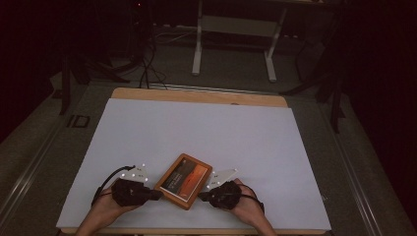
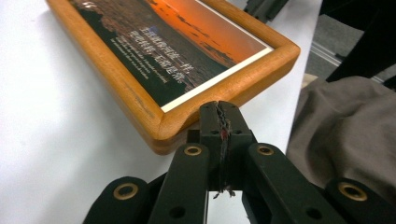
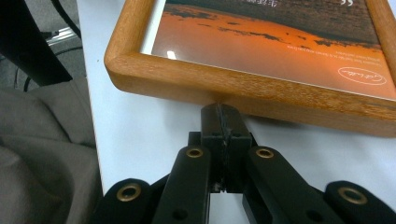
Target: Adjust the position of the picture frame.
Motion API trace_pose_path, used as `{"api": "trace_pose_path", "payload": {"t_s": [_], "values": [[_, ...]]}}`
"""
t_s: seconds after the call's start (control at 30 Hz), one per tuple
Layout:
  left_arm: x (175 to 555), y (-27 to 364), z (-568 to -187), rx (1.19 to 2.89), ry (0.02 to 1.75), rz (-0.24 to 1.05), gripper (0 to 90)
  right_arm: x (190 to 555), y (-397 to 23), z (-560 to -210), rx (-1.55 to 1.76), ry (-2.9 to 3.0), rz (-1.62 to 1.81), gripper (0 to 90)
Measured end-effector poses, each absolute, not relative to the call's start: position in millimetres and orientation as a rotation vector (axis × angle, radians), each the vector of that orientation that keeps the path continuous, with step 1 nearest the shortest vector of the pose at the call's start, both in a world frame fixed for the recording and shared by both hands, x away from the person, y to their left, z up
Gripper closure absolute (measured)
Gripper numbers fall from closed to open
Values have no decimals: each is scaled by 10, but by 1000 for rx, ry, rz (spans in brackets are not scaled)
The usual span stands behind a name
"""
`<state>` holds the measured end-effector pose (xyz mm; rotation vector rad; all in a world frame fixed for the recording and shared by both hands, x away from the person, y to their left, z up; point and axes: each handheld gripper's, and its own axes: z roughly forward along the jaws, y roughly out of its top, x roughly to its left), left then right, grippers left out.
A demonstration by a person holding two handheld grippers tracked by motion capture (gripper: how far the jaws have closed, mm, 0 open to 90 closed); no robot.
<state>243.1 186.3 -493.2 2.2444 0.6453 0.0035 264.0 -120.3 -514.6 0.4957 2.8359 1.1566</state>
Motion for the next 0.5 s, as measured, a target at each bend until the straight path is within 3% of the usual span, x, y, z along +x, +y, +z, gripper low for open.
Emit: {"api": "trace_pose_path", "payload": {"t_s": [0.3,0.5], "values": [[2450,1944,-4954,2239,673,4,896,2647,-1168,-5152,501,2822,1174,899],[2448,1897,-5039,2358,666,18,896,2651,-1140,-5180,502,2826,1163,899]]}}
